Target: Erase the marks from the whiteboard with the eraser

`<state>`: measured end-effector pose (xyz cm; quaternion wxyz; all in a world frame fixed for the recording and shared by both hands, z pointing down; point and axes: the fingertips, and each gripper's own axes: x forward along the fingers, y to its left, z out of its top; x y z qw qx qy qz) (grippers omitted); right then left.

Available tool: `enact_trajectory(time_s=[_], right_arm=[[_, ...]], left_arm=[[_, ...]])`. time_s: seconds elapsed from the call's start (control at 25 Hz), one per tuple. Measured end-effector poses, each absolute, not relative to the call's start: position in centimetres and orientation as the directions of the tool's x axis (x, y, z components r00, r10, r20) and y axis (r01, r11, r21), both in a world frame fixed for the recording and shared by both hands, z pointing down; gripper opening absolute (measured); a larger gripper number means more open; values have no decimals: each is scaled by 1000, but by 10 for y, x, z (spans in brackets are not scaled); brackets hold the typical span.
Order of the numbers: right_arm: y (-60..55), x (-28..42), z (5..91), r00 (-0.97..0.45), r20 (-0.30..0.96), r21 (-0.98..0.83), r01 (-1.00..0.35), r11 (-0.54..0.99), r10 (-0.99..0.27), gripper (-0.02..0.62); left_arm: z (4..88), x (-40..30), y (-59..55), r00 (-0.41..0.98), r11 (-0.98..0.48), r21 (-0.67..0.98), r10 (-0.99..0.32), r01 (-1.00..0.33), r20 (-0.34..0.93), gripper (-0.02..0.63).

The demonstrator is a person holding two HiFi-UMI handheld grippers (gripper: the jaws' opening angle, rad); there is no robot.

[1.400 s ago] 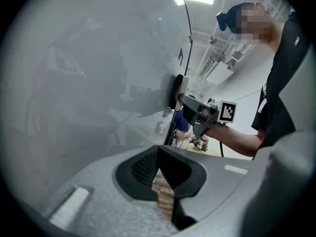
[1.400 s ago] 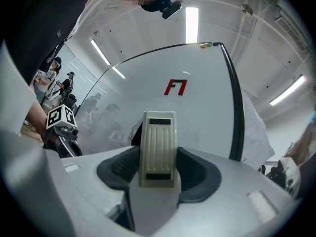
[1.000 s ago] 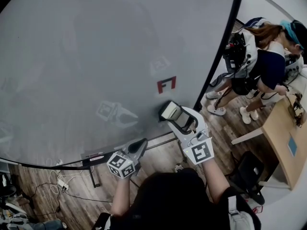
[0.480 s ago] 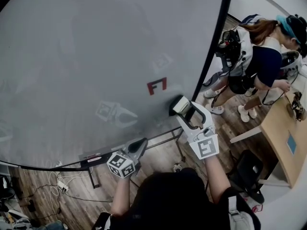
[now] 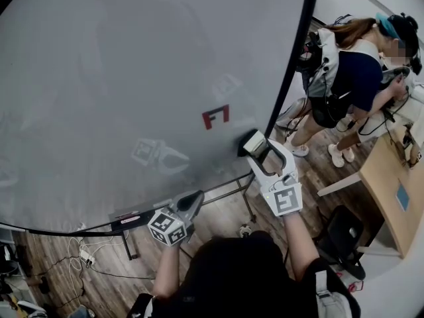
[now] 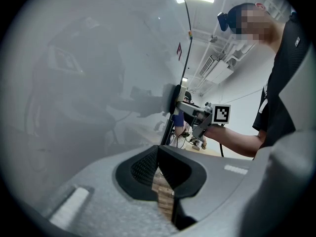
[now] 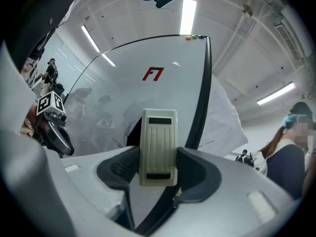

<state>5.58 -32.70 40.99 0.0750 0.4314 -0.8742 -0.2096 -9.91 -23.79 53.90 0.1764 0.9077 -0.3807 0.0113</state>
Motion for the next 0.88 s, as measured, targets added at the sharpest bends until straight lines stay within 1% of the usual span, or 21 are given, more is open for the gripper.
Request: enact_trajectory(time_s=[0.36,0.6,0.88], right_arm=[[-317,29,396,-646,-37,491,-676,549,-762,238],[-310,7,389,-672,-49,490,-661,568,-739,238],[-308,4,389,-686,-57,490,-652,578,-726,238]], left_arm=[[546,-103,-235,711,-647,320,-686,-692,152,11],[547,-106,-234,712,-646,326,-686,-690,148,11],[549,-107,-234,713,-647,326,-685,-689,148,11]])
